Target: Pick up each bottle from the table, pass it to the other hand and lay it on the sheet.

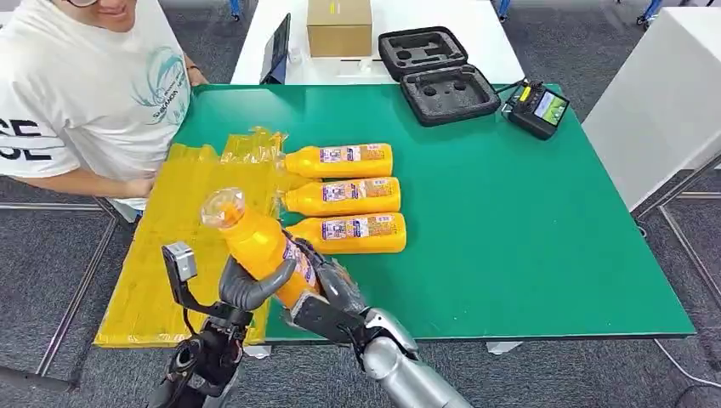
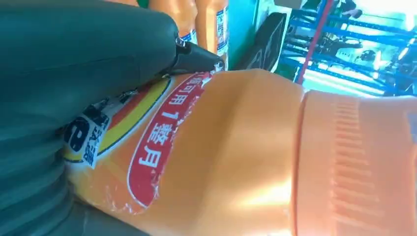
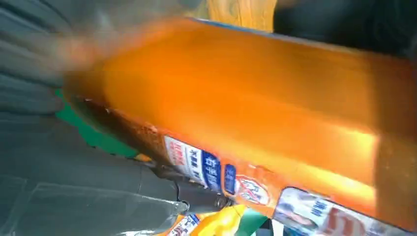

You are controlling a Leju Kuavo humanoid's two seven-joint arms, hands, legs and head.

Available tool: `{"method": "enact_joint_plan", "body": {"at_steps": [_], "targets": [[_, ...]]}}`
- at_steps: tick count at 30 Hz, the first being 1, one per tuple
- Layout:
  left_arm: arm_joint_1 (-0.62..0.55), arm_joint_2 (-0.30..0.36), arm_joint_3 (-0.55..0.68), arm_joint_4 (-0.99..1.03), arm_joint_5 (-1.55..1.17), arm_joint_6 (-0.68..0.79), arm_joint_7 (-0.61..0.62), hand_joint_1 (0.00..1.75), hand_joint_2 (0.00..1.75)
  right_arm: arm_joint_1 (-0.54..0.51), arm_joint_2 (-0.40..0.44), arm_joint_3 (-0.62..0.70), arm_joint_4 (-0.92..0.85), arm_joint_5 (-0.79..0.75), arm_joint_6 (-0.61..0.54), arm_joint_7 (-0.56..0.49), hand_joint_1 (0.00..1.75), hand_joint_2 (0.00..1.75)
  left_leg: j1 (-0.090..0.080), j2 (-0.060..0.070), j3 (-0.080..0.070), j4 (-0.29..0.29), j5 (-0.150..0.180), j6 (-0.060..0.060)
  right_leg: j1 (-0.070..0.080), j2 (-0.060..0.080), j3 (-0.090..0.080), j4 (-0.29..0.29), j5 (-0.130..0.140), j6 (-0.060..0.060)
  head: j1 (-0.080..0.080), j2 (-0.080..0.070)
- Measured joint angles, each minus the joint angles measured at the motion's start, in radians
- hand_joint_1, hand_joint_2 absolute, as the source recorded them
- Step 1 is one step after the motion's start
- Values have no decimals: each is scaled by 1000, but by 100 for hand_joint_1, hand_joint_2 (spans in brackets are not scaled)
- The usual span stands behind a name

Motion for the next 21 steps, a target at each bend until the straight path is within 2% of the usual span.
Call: {"method": "enact_joint_plan", "body": {"at_steps": [1,2,6,8,14,18,19,21], "targets": [[-3,0,1,1,0,4,-2,175,175,0,0,0,0,3,-2,2,0,175,0,0,0,0,0,0,0,0,0,0,0,0,0,0],[-6,0,1,3,0,5,-4,175,175,0,0,0,0,5,-6,2,0,0,0,0,0,0,0,0,0,0,0,0,0,0,0,0],[-8,0,1,5,-3,13,-11,175,175,0,1,0,-1,6,-13,2,0,0,0,0,0,0,0,0,0,0,0,0,0,0,0,0],[-8,0,2,5,-46,68,-41,175,175,8,-2,0,-21,22,-43,2,0,0,0,0,0,0,0,0,0,0,0,0,0,0,0,0],[-6,11,61,-10,-450,455,-200,175,175,86,-50,-10,-268,135,-157,17,0,0,0,0,0,0,0,0,0,0,0,0,0,0,0,0],[-6,37,127,-16,-718,702,-232,175,175,138,-81,-21,-448,82,-242,-65,0,0,0,0,0,0,0,0,0,0,0,0,0,0,0,0],[-6,48,143,-19,-765,738,-232,175,175,149,-85,-24,-485,45,-266,-99,0,175,0,0,0,0,0,0,0,0,0,0,0,0,0,0],[-13,63,181,-21,-876,774,-217,175,175,173,-90,-35,-555,-31,-313,-161,0,175,0,0,0,0,0,0,0,0,0,0,0,0,0,0]]}}
